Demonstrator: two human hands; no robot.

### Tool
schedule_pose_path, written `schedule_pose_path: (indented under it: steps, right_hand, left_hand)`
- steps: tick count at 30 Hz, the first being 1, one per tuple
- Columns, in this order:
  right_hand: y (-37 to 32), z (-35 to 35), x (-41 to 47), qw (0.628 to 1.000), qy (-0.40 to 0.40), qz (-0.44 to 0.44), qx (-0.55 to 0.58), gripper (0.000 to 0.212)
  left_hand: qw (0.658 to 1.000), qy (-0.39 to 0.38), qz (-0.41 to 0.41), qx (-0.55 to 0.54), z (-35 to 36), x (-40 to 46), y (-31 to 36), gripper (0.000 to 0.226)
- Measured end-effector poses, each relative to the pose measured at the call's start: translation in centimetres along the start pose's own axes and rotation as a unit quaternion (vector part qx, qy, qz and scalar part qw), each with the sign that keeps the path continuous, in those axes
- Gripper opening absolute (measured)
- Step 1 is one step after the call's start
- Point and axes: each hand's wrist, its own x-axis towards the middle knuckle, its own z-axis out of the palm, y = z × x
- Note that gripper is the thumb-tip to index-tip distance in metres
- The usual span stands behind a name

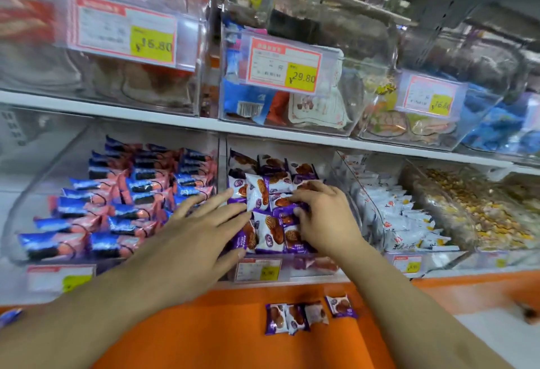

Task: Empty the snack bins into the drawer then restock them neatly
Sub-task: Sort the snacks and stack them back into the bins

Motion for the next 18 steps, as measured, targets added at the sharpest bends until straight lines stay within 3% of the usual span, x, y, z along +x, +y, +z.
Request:
schedule_pose_path:
  steps: [4, 8, 15, 18]
  right_hand:
    - [-0.8, -2.0, -0.1, 0.987, -0.074, -0.027, 0.143, 0.05]
    - [-2.6, -2.3, -1.4, 0.978, -0.184, -0.055, 0.085, 0.072]
    - [-1.2, -2.3, -1.9, 0.994, -0.041, -0.082, 0.061, 0.067]
    - [0.1, -2.3, -2.5, 0.997, -0.036, -0.065, 0.03, 0.061]
  left_hand:
    - [1.0, 0.018, 0.01, -0.021, 0.1, 0.1, -0.1, 0.065]
    - [0.999, 0.038, 0.015, -0.028, 0.4, 0.2, -0.4, 0.065]
    - [0.997, 0.067, 0.03, -0.021, 0.6, 0.1, -0.8, 0.064]
    - [0.996, 0.073, 0.028, -0.032, 0.8, -0.1, -0.8, 0.064]
